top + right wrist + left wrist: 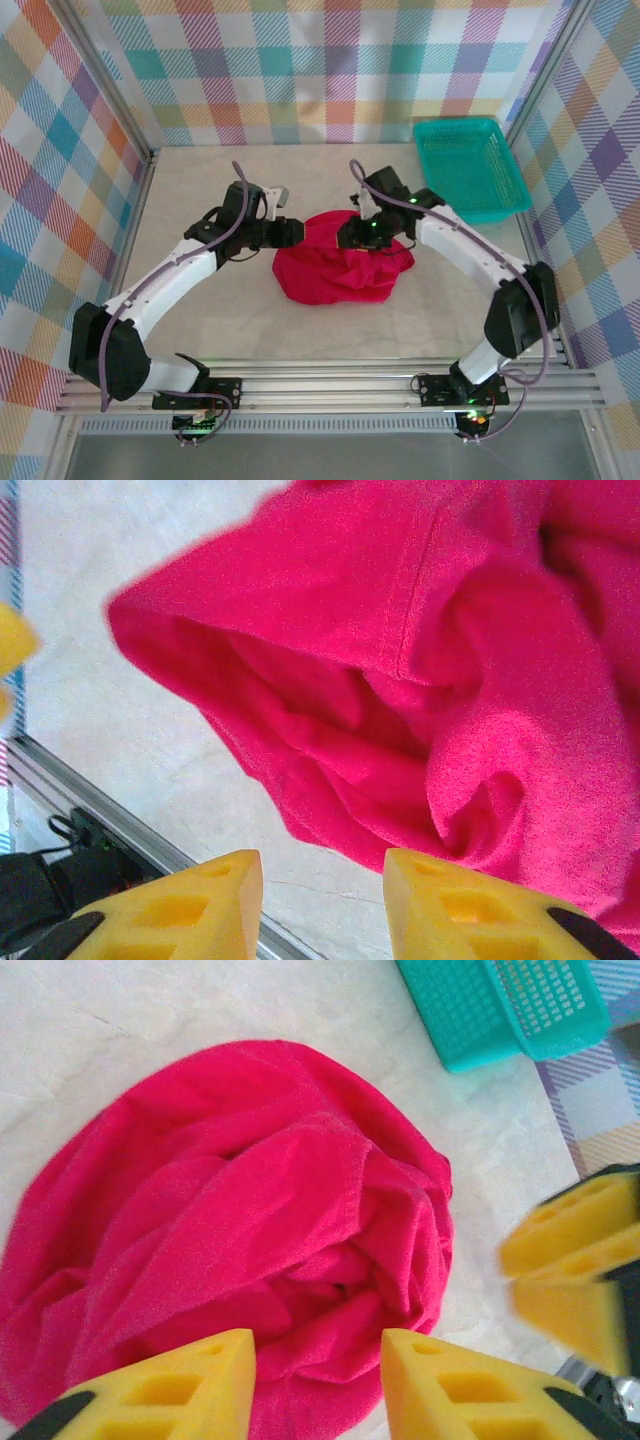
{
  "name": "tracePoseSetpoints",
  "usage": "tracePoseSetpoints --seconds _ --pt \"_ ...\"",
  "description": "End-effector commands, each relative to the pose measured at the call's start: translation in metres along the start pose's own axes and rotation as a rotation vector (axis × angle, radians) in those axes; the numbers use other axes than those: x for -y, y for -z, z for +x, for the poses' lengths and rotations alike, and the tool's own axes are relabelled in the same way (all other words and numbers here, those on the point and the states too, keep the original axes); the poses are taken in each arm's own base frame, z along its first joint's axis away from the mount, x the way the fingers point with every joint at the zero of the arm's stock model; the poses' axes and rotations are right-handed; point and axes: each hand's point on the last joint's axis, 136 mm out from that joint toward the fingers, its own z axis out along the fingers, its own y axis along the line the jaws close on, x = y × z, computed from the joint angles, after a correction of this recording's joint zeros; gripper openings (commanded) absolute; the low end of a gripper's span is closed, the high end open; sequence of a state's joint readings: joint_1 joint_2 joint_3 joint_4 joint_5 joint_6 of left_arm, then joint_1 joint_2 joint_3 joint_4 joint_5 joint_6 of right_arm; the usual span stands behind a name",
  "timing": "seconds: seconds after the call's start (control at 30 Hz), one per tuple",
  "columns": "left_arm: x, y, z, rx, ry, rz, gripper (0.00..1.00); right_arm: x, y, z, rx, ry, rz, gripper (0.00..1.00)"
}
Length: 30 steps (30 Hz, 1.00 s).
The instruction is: Fold the inside-out t-shirt
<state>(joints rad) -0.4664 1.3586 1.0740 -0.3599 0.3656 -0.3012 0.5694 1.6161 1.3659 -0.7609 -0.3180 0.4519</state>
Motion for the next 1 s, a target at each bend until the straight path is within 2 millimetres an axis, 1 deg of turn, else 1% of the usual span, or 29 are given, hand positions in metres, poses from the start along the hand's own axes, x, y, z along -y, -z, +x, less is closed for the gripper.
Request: tracePoseSetpoints --seconds 0.0,0.1,0.17,0.2,0.27,0.3,0.33,0.37,0.43,0.47,0.6,0.63,0.7,0.73,0.77,0.8,0.87,0.9,0.93,0.97 --pt "-0.003 -0.011 0.013 -0.042 0.037 0.022 0.34 0.014 -0.034 0.001 -0.059 -0.053 0.021 0.44" --pt "-0.008 -0.020 0.019 -0.059 0.068 0.011 0.35 0.034 -0.052 -0.009 -0.060 -0.058 0.113 0.51" --pt "-0.011 -0.028 0.023 -0.065 0.085 0.011 0.39 0.046 -0.063 -0.013 -0.065 -0.062 0.165 0.56" --pt "-0.010 -0.034 0.018 -0.044 0.087 0.017 0.41 0.052 -0.069 -0.016 -0.064 -0.067 0.188 0.57" --pt "-0.010 -0.047 0.020 -0.055 0.102 0.023 0.43 0.059 -0.076 -0.020 -0.053 -0.076 0.214 0.56" --pt "-0.010 -0.053 0.020 -0.060 0.109 0.025 0.44 0.062 -0.079 -0.021 -0.047 -0.084 0.221 0.52" --pt "-0.010 -0.061 0.021 -0.064 0.114 0.027 0.44 0.064 -0.082 -0.023 -0.043 -0.091 0.226 0.43" --pt "-0.012 -0.070 0.021 -0.071 0.124 0.026 0.44 0.065 -0.084 -0.023 -0.041 -0.098 0.227 0.29" --pt "-0.019 -0.086 0.022 -0.087 0.142 0.015 0.45 0.061 -0.082 -0.020 -0.047 -0.102 0.207 0.08" --pt "-0.024 -0.095 0.024 -0.099 0.149 0.004 0.45 0.057 -0.079 -0.018 -0.047 -0.101 0.188 0.01" --pt "-0.038 -0.125 0.029 -0.147 0.157 -0.022 0.48 0.042 -0.055 -0.005 -0.025 -0.050 0.120 0.00" --pt "-0.039 -0.130 0.029 -0.152 0.160 -0.022 0.50 0.038 -0.050 -0.002 -0.013 -0.033 0.096 0.00" --pt "-0.041 -0.137 0.027 -0.150 0.167 -0.017 0.50 0.024 -0.038 0.003 0.019 0.022 0.009 0.00" --pt "-0.041 -0.141 0.027 -0.152 0.172 -0.016 0.48 0.014 -0.032 0.004 0.042 0.052 -0.039 0.00" --pt "-0.041 -0.143 0.026 -0.152 0.175 -0.012 0.44 0.010 -0.027 0.006 0.069 0.072 -0.077 0.00" --pt "-0.041 -0.145 0.025 -0.156 0.178 -0.009 0.37 0.005 -0.022 0.009 0.095 0.096 -0.109 0.00" --pt "-0.039 -0.145 0.023 -0.161 0.178 -0.003 0.16 0.005 -0.015 0.012 0.132 0.111 -0.129 0.00" --pt "-0.036 -0.141 0.020 -0.158 0.174 0.002 0.06 0.007 -0.014 0.013 0.142 0.111 -0.123 0.00" --pt "-0.032 -0.136 0.016 -0.153 0.170 0.005 0.01 0.012 -0.013 0.014 0.147 0.105 -0.110 0.00" --pt "-0.028 -0.129 0.010 -0.140 0.163 0.005 0.00 0.019 -0.013 0.013 0.149 0.094 -0.090 0.00"
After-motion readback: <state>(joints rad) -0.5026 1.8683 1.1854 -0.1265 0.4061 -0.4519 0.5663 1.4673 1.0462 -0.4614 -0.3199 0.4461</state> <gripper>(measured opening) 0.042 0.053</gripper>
